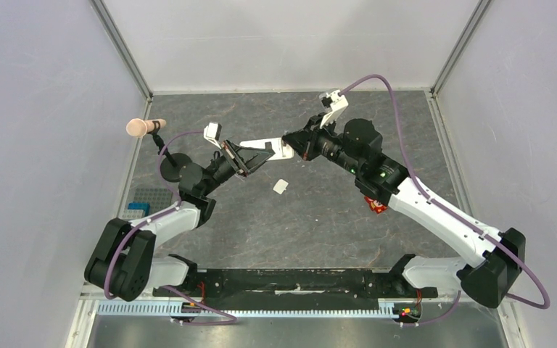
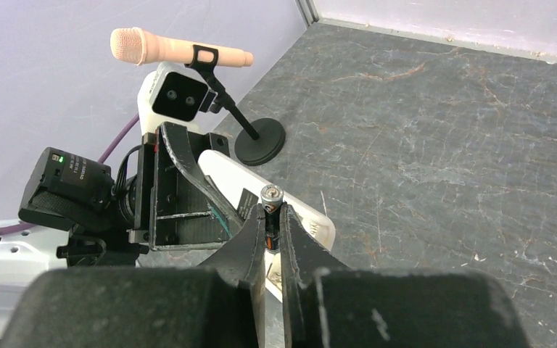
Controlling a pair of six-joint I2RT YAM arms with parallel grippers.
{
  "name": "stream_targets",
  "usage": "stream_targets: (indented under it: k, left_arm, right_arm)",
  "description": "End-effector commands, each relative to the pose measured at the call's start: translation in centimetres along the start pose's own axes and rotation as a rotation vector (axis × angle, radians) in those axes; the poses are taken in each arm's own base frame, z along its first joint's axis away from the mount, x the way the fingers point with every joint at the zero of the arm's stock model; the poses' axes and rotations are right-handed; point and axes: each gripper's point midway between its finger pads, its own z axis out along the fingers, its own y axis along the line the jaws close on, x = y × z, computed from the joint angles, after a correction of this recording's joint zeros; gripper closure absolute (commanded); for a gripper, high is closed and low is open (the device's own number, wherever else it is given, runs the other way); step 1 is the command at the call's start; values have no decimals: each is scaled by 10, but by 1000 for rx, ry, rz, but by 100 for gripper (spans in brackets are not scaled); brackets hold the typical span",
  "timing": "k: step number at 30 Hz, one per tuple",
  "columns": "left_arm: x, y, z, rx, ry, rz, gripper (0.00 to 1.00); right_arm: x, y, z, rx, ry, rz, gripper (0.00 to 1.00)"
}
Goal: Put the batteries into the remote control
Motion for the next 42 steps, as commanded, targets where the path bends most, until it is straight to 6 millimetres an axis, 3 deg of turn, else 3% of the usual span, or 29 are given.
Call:
stream_targets:
  k: [1, 19, 30, 42]
  left_arm:
    - [-13, -31, 7, 110, -43, 30, 98]
    - [-16, -41, 1, 163, -82, 4, 98]
    - [-20, -45, 2, 181, -107, 6, 98]
    - [-20, -46, 5, 191, -126, -2, 98]
  right_arm:
    - [-15, 7, 6, 35, -32, -68, 98]
    - [6, -4, 10, 172, 31, -149, 98]
    - [23, 3, 11, 163, 142, -140, 92]
    - [24, 6, 14, 189, 232, -116, 87]
